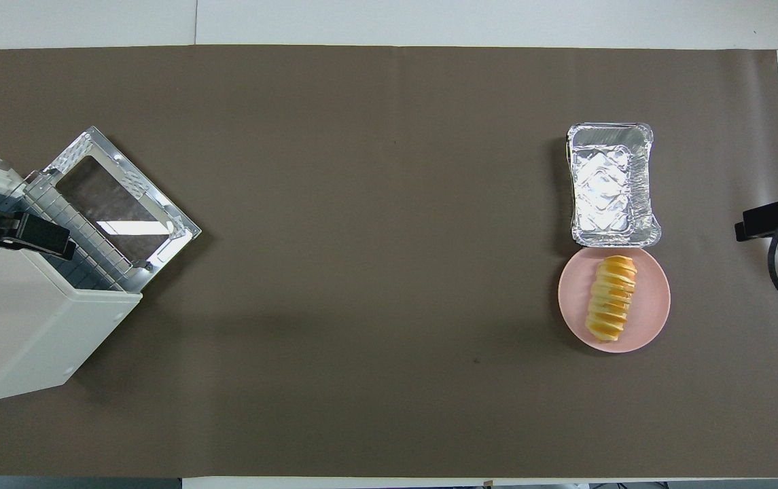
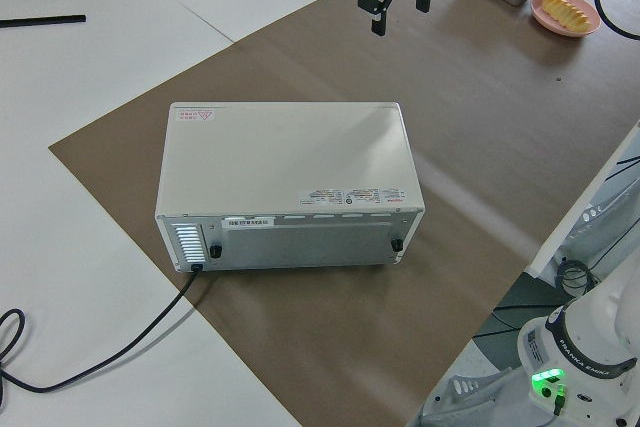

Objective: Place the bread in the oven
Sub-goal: 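Reach the right gripper down to the orange bread on the pink plate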

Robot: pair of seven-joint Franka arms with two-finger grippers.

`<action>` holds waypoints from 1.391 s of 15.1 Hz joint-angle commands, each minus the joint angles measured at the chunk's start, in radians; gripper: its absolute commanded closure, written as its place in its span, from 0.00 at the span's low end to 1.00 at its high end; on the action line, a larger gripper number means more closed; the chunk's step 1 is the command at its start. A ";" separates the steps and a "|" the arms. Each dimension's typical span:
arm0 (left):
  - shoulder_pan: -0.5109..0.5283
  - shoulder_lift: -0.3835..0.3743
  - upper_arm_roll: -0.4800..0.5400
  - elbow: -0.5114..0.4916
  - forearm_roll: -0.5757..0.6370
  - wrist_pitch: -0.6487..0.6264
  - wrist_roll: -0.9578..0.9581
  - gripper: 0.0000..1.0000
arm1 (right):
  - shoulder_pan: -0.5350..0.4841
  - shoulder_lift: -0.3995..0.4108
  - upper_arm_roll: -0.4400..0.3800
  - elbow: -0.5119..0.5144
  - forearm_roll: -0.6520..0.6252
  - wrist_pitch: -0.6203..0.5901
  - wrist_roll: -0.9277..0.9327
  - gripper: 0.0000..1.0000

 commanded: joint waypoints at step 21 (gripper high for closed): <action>0.005 -0.010 -0.001 0.004 0.015 -0.017 0.001 0.00 | 0.137 0.070 0.018 -0.634 0.017 0.741 0.270 0.00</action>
